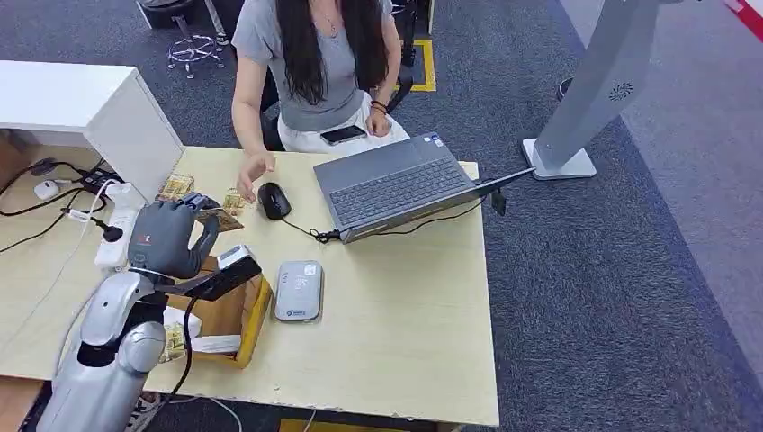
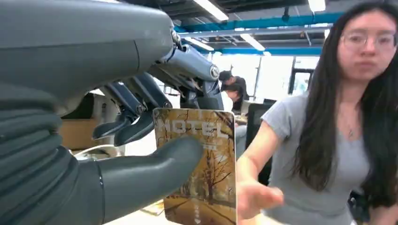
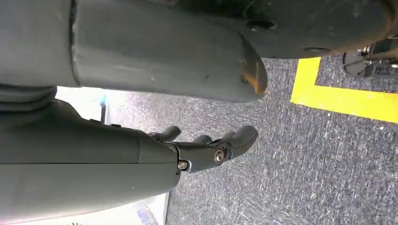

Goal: Pass the card to the sensor for recognition and then transmit it.

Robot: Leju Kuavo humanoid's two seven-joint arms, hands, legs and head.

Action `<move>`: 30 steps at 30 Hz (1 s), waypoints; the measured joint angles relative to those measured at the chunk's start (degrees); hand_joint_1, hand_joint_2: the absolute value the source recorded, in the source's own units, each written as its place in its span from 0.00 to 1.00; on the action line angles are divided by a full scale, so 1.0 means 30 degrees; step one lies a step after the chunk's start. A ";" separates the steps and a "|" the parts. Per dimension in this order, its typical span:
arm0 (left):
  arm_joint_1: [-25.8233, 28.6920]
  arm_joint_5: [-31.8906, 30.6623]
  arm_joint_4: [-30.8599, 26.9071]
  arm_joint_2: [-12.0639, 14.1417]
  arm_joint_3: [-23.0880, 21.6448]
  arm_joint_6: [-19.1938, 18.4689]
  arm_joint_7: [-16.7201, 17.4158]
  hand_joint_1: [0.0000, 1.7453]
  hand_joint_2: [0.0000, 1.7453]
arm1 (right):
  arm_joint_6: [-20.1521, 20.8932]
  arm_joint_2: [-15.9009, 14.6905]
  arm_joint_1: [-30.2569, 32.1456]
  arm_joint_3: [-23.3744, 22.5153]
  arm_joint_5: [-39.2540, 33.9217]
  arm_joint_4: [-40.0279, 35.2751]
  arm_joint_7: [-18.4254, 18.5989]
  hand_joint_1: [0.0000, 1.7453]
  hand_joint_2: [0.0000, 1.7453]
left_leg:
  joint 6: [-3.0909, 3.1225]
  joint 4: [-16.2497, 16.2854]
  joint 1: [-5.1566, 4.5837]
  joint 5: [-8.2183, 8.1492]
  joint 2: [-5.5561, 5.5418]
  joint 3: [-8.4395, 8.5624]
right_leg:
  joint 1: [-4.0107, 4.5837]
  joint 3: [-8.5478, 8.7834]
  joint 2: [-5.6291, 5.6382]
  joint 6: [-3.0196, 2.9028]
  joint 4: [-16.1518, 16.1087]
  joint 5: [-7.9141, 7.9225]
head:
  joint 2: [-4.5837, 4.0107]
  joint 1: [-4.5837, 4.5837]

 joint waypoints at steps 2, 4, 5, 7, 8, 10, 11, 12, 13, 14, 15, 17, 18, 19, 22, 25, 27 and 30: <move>-0.1425 0.0058 0.0739 -0.0117 -0.0276 -0.0351 0.0769 1.00 1.00 | 0.0213 0.0000 -0.0031 0.0000 0.0300 0.0000 0.0051 0.00 0.00 | -0.0003 0.0001 0.0000 0.0016 -0.0023 -0.0007 | 0.0000 -0.0010 -0.0037 0.0001 -0.0001 0.0001 | 0.0000 0.0007; -0.3679 -0.0329 0.2145 -0.0380 -0.0569 -0.0846 0.1840 1.00 1.00 | 0.0365 0.0000 -0.0093 0.0007 0.0708 0.0000 0.0051 0.00 0.00 | -0.0007 0.0002 0.0000 0.0059 -0.0048 -0.0027 | -0.0001 -0.0006 -0.0045 0.0017 0.0003 0.0046 | 0.0000 0.0000; -0.5021 -0.0540 0.3253 -0.0639 -0.0751 -0.1086 0.2291 1.00 1.00 | 0.0466 0.0000 -0.0125 0.0015 0.0896 -0.0007 0.0051 0.00 0.00 | 0.0000 0.0002 0.0000 0.0093 -0.0050 -0.0042 | 0.0000 0.0008 -0.0047 -0.0002 0.0005 0.0069 | 0.0000 0.0014; -0.7558 -0.0989 0.5667 -0.1167 -0.1077 -0.1391 0.2813 1.00 1.00 | 0.0584 0.0000 -0.0189 0.0022 0.1211 -0.0029 0.0000 0.00 0.00 | 0.0002 0.0002 -0.0001 0.0128 -0.0044 -0.0079 | -0.0001 -0.0013 -0.0045 -0.0001 0.0008 0.0135 | 0.0000 0.0015; -0.8691 -0.1259 0.6782 -0.1433 -0.1223 -0.1399 0.3024 1.00 1.00 | 0.0613 0.0000 -0.0206 0.0029 0.1349 -0.0036 -0.0029 0.00 0.00 | -0.0005 0.0002 -0.0001 0.0135 -0.0035 -0.0077 | -0.0002 -0.0022 -0.0040 0.0007 0.0008 0.0147 | 0.0000 -0.0015; -1.0713 -0.1835 0.9092 -0.2078 -0.1463 -0.1282 0.3433 1.00 1.00 | 0.0700 0.0000 -0.0232 0.0044 0.1604 -0.0088 -0.0029 0.00 0.00 | 0.0013 0.0003 -0.0004 0.0149 -0.0004 -0.0080 | -0.0002 -0.0024 -0.0011 0.0019 0.0008 0.0169 | 0.0000 -0.0015; -1.1528 -0.1983 1.0065 -0.2366 -0.1566 -0.1260 0.3551 1.00 1.00 | 0.0758 0.0000 -0.0241 0.0044 0.1655 -0.0095 -0.0022 0.00 0.00 | 0.0012 0.0003 -0.0006 0.0150 0.0009 -0.0079 | -0.0003 -0.0026 0.0003 0.0017 0.0009 0.0177 | 0.0000 -0.0007; -1.2134 -0.2061 1.0843 -0.2559 -0.1610 -0.1260 0.3550 1.00 1.00 | 0.0802 -0.0007 -0.0245 0.0044 0.1677 -0.0102 0.0000 0.00 0.00 | 0.0012 0.0003 -0.0008 0.0150 0.0016 -0.0080 | -0.0004 -0.0026 0.0012 0.0018 0.0009 0.0183 | 0.0000 -0.0014; -1.2660 -0.2106 1.1565 -0.2777 -0.1660 -0.1253 0.3550 1.00 1.00 | 0.0824 -0.0007 -0.0246 0.0044 0.1698 -0.0109 0.0037 0.00 0.00 | 0.0012 0.0003 -0.0012 0.0150 0.0032 -0.0078 | -0.0006 -0.0031 0.0030 0.0024 0.0008 0.0187 | 0.0000 0.0000; -1.3042 -0.2128 1.2025 -0.2921 -0.1704 -0.1253 0.3550 1.00 1.00 | 0.0853 -0.0007 -0.0244 0.0044 0.1698 -0.0109 0.0044 0.00 0.00 | 0.0012 0.0004 -0.0013 0.0150 0.0036 -0.0080 | -0.0006 -0.0036 0.0034 0.0026 0.0008 0.0188 | 0.0000 -0.0022; -1.3335 -0.2135 1.2402 -0.3068 -0.1734 -0.1238 0.3550 1.00 1.00 | 0.0868 -0.0007 -0.0243 0.0044 0.1698 -0.0117 0.0044 0.00 0.00 | 0.0013 0.0004 -0.0013 0.0149 0.0037 -0.0080 | -0.0006 -0.0040 0.0037 0.0026 0.0007 0.0188 | 0.0000 0.0000; -1.3807 -0.2186 1.3210 -0.3272 -0.1785 -0.1187 0.3550 1.00 1.00 | 0.0868 -0.0007 -0.0245 0.0044 0.1706 -0.0117 0.0051 0.00 0.00 | 0.0013 0.0003 -0.0013 0.0149 0.0037 -0.0080 | -0.0005 -0.0048 0.0038 0.0026 0.0007 0.0187 | 0.0000 -0.0007; -1.3945 -0.2186 1.3521 -0.3381 -0.1806 -0.1166 0.3550 1.00 1.00 | 0.0868 -0.0007 -0.0244 0.0044 0.1706 -0.0117 0.0051 0.00 0.00 | 0.0012 0.0003 -0.0013 0.0148 0.0037 -0.0085 | -0.0004 -0.0058 0.0039 0.0025 0.0007 0.0187 | 0.0000 -0.0022; -1.4037 -0.2193 1.3724 -0.3454 -0.1828 -0.1151 0.3550 1.00 1.00 | 0.0868 -0.0007 -0.0241 0.0044 0.1698 -0.0117 0.0066 0.00 0.00 | 0.0012 0.0001 -0.0012 0.0148 0.0037 -0.0090 | -0.0004 -0.0064 0.0044 0.0024 0.0008 0.0186 | 0.0000 -0.0014; -1.4198 -0.2215 1.4149 -0.3651 -0.1887 -0.1151 0.3536 1.00 1.00 | 0.0868 -0.0007 -0.0241 0.0044 0.1749 -0.0117 0.0124 0.00 0.00 | 0.0012 -0.0004 -0.0012 0.0148 0.0035 -0.0099 | -0.0003 -0.0073 0.0044 0.0021 0.0011 0.0182 | 0.0000 -0.0014; -1.4191 -0.2215 1.4330 -0.3687 -0.1945 -0.1144 0.3477 0.16 1.00 | 0.0868 -0.0007 -0.0239 0.0044 0.1764 -0.0117 0.0131 0.00 0.00 | 0.0012 -0.0006 -0.0011 0.0148 0.0036 -0.0105 | -0.0003 -0.0077 0.0045 0.0020 0.0012 0.0182 | 0.0000 -0.0014; -1.4176 -0.2215 1.4381 -0.3701 -0.1996 -0.1057 0.3456 0.16 1.00 | 0.0868 -0.0007 -0.0236 0.0044 0.1786 -0.0117 0.0124 0.00 0.00 | 0.0012 -0.0006 -0.0011 0.0149 0.0035 -0.0112 | -0.0003 -0.0078 0.0042 0.0020 0.0014 0.0182 | 0.0000 -0.0015; -1.4123 -0.2215 1.4410 -0.3695 -0.2025 -0.0983 0.3455 0.16 1.00 | 0.0860 -0.0007 -0.0235 0.0044 0.1786 -0.0117 0.0109 0.00 0.00 | 0.0012 -0.0005 -0.0011 0.0149 0.0034 -0.0112 | -0.0004 -0.0077 0.0042 0.0021 0.0014 0.0183 | 0.0000 -0.0015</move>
